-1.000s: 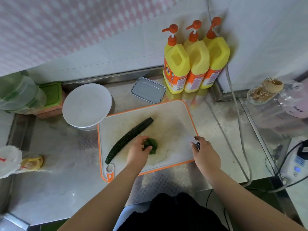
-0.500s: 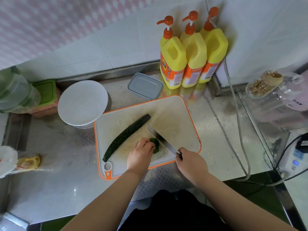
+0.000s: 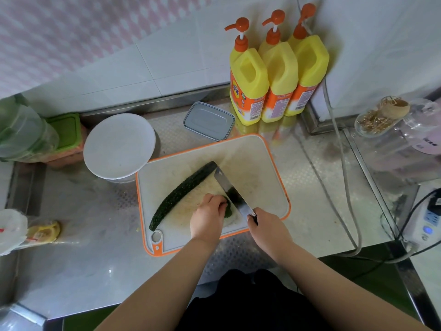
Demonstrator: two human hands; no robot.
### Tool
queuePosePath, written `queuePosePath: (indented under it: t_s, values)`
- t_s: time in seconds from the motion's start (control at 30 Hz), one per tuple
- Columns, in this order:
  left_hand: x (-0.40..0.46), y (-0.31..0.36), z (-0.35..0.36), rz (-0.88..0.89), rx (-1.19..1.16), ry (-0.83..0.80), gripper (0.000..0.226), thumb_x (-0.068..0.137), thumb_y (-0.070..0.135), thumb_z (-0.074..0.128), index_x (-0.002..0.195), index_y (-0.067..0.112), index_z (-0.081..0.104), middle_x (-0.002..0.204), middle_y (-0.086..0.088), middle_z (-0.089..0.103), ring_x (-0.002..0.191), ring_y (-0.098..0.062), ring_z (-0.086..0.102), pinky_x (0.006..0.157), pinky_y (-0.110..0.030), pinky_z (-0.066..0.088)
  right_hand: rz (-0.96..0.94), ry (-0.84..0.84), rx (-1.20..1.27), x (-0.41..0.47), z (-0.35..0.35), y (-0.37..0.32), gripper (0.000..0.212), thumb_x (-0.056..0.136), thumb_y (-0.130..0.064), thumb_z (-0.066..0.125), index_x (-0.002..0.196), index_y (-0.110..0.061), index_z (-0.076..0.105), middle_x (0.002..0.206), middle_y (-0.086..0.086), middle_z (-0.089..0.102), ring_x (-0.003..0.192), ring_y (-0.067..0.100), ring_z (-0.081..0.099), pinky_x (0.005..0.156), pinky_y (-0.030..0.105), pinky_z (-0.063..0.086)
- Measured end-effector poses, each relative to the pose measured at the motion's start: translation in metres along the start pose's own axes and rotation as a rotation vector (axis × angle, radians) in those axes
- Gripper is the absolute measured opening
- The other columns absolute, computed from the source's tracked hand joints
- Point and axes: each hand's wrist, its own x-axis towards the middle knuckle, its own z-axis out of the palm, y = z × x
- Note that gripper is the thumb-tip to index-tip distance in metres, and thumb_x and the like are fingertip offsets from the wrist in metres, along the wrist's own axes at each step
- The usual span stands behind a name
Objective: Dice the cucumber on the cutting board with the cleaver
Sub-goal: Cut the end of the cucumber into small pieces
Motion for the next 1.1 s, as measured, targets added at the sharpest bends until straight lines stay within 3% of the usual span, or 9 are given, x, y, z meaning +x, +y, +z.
queuePosePath:
  t_s: [0.1, 0.2, 0.3, 0.37, 0.47, 0.63, 0.83, 0.9, 1.1]
  values:
    - [-0.003, -0.005, 0.002, 0.067, 0.094, 0.046, 0.007, 0.091, 0.015, 0.062, 0.096, 0.014, 0.066, 0.101, 0.000, 0.058, 0.085, -0.020, 0.056, 0.054, -0.028, 0.043, 0.010, -0.018, -0.041, 0.000, 0.001, 0.001, 0.021, 0.100, -0.031, 0.037, 0.095, -0.016, 0.051, 0.084, 0.003, 0.062, 0.080, 0.021, 0.062, 0.068, 0.031, 0.048]
    - [-0.003, -0.014, 0.005, 0.216, 0.172, 0.120, 0.006, 0.085, 0.012, 0.068, 0.091, 0.012, 0.069, 0.096, 0.000, 0.063, 0.087, -0.022, 0.058, 0.065, -0.031, 0.050, 0.002, -0.026, -0.067, 0.002, 0.001, 0.002, 0.021, 0.100, -0.031, 0.036, 0.091, -0.017, 0.048, 0.078, 0.001, 0.059, 0.070, 0.020, 0.058, 0.064, 0.032, 0.048]
    - [0.002, -0.019, 0.004, 0.380, 0.224, 0.176, 0.019, 0.089, 0.020, 0.055, 0.087, 0.011, 0.072, 0.091, 0.001, 0.067, 0.088, -0.021, 0.058, 0.070, -0.031, 0.052, 0.000, -0.031, -0.063, 0.002, 0.000, 0.002, 0.020, 0.100, -0.031, 0.036, 0.089, -0.017, 0.046, 0.077, 0.001, 0.056, 0.068, 0.020, 0.054, 0.061, 0.030, 0.041]
    - [0.004, -0.019, 0.003, 0.408, 0.253, 0.143, 0.020, 0.089, 0.020, 0.054, 0.087, 0.010, 0.071, 0.091, -0.001, 0.066, 0.088, -0.022, 0.059, 0.068, -0.033, 0.054, -0.001, -0.030, -0.061, 0.002, 0.000, 0.001, 0.023, 0.100, -0.032, 0.036, 0.093, -0.014, 0.050, 0.080, 0.004, 0.060, 0.074, 0.023, 0.059, 0.064, 0.033, 0.047]
    - [0.000, -0.016, 0.000, 0.200, 0.208, 0.046, 0.015, 0.085, 0.017, 0.069, 0.097, 0.009, 0.066, 0.102, -0.006, 0.059, 0.092, -0.027, 0.060, 0.065, -0.035, 0.055, 0.000, -0.030, -0.055, 0.001, 0.000, 0.002, 0.026, 0.100, -0.033, 0.037, 0.099, -0.013, 0.054, 0.086, 0.005, 0.064, 0.079, 0.022, 0.063, 0.071, 0.035, 0.051]
    - [0.000, -0.011, -0.014, -0.174, -0.013, -0.160, 0.038, 0.091, 0.031, 0.063, 0.127, 0.024, 0.054, 0.123, 0.004, 0.055, 0.110, -0.019, 0.052, 0.084, -0.029, 0.045, -0.007, -0.015, -0.086, 0.000, 0.001, 0.005, 0.029, 0.101, -0.037, 0.036, 0.108, -0.016, 0.055, 0.096, 0.002, 0.068, 0.085, 0.017, 0.066, 0.074, 0.028, 0.053]
    - [0.002, -0.015, -0.022, -0.348, -0.353, -0.261, 0.031, 0.082, 0.018, 0.074, 0.101, 0.032, 0.053, 0.094, 0.015, 0.063, 0.090, -0.008, 0.060, 0.069, -0.016, 0.044, -0.019, -0.003, -0.105, 0.000, 0.001, 0.006, 0.029, 0.100, -0.038, 0.037, 0.108, -0.017, 0.056, 0.097, 0.003, 0.068, 0.088, 0.020, 0.066, 0.076, 0.032, 0.053]
    - [0.002, -0.016, -0.024, -0.345, -0.448, -0.260, 0.031, 0.081, 0.012, 0.075, 0.094, 0.027, 0.050, 0.093, 0.008, 0.064, 0.089, -0.013, 0.061, 0.071, -0.018, 0.046, -0.025, -0.016, -0.105, -0.001, 0.001, 0.007, 0.028, 0.099, -0.037, 0.038, 0.105, -0.017, 0.056, 0.094, 0.004, 0.068, 0.088, 0.021, 0.065, 0.074, 0.033, 0.051]
    - [0.004, -0.016, -0.030, -0.454, -0.790, -0.410, 0.039, 0.082, 0.016, 0.077, 0.110, 0.015, 0.050, 0.109, -0.010, 0.065, 0.100, -0.021, 0.064, 0.086, -0.028, 0.053, -0.009, -0.021, -0.097, -0.001, 0.003, 0.005, 0.026, 0.099, -0.036, 0.040, 0.098, -0.015, 0.055, 0.092, 0.005, 0.068, 0.088, 0.024, 0.064, 0.073, 0.033, 0.047]
